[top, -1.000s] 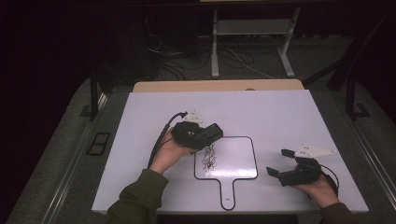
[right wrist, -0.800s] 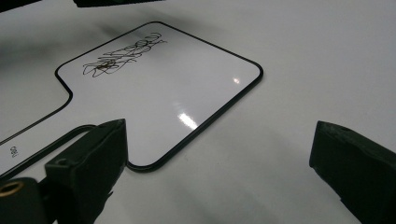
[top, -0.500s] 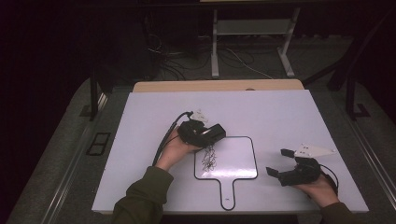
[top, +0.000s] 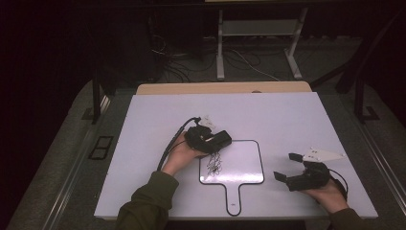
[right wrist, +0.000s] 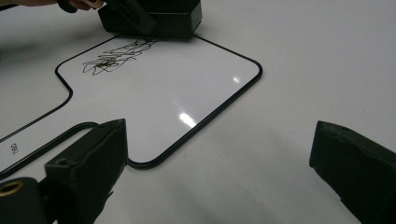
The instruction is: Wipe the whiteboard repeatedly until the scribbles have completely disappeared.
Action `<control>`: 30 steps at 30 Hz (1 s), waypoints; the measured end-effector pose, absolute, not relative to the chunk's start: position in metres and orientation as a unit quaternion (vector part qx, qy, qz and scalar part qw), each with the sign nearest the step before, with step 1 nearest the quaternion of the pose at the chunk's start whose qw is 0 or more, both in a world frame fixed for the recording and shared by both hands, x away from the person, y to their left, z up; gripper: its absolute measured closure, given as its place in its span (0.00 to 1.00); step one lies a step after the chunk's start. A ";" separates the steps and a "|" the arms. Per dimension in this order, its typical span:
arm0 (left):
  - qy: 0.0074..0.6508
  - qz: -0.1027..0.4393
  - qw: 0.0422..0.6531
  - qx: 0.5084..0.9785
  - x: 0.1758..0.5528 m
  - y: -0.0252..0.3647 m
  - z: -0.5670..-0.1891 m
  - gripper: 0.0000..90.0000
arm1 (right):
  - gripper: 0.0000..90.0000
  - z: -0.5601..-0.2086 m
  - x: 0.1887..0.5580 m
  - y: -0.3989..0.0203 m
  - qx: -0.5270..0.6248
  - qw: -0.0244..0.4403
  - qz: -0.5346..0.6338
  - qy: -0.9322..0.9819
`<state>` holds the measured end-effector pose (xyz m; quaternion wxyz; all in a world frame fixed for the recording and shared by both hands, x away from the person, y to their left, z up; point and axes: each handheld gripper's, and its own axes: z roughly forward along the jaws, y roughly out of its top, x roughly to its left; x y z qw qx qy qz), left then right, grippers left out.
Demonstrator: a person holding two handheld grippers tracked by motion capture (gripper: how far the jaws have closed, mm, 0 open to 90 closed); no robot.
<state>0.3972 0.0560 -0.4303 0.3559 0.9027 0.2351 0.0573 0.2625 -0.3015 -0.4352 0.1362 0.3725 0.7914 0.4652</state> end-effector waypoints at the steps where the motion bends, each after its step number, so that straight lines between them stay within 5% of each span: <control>1: 0.239 0.058 0.359 0.900 0.397 0.056 -0.432 0.44 | 0.04 -0.435 0.262 -0.302 0.373 0.136 0.465 0.791; 30: 0.215 0.065 0.347 0.910 0.378 0.055 -0.438 0.44 | 0.04 -0.434 0.262 -0.304 0.374 0.138 0.466 0.790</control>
